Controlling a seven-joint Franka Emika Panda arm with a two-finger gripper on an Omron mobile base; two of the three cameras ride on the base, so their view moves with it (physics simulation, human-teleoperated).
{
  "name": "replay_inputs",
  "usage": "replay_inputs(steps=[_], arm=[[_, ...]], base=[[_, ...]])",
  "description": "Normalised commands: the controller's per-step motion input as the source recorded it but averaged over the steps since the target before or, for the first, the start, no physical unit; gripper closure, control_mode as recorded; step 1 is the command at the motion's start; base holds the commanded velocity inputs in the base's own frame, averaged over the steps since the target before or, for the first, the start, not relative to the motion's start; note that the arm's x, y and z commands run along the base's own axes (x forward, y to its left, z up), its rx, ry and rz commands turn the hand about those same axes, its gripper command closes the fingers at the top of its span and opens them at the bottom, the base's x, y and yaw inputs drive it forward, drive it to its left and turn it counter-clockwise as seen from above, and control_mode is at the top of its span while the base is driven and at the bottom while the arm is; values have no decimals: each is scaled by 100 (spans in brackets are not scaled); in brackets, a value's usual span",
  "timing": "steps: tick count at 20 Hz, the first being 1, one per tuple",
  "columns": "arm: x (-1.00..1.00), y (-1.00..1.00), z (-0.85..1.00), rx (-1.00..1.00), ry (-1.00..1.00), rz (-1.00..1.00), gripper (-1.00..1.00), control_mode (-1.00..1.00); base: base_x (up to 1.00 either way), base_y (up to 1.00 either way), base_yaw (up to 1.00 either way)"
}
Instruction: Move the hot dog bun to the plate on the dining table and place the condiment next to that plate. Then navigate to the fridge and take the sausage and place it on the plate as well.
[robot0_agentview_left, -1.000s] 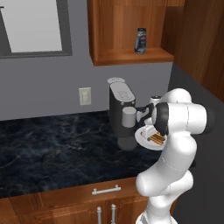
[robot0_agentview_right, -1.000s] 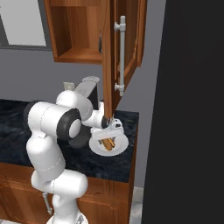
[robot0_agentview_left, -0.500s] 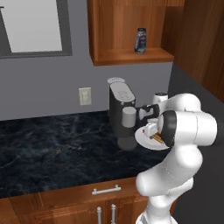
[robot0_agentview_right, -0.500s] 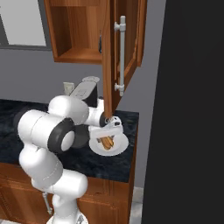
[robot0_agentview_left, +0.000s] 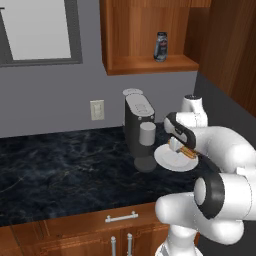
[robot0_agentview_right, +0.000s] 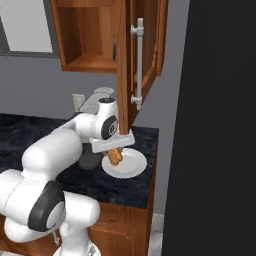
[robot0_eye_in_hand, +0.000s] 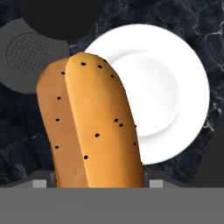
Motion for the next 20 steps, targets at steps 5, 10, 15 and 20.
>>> replay_inputs(steps=[5,10,15,20], arm=[[-49,15,56,0,0,-1,100,-100],[-52,4,59,0,0,0,100,-100],[-54,2,63,0,0,0,100,-100],[-49,9,62,0,0,0,100,-100]], base=[[0,0,0],[0,0,0],[0,0,0],[0,0,0]])
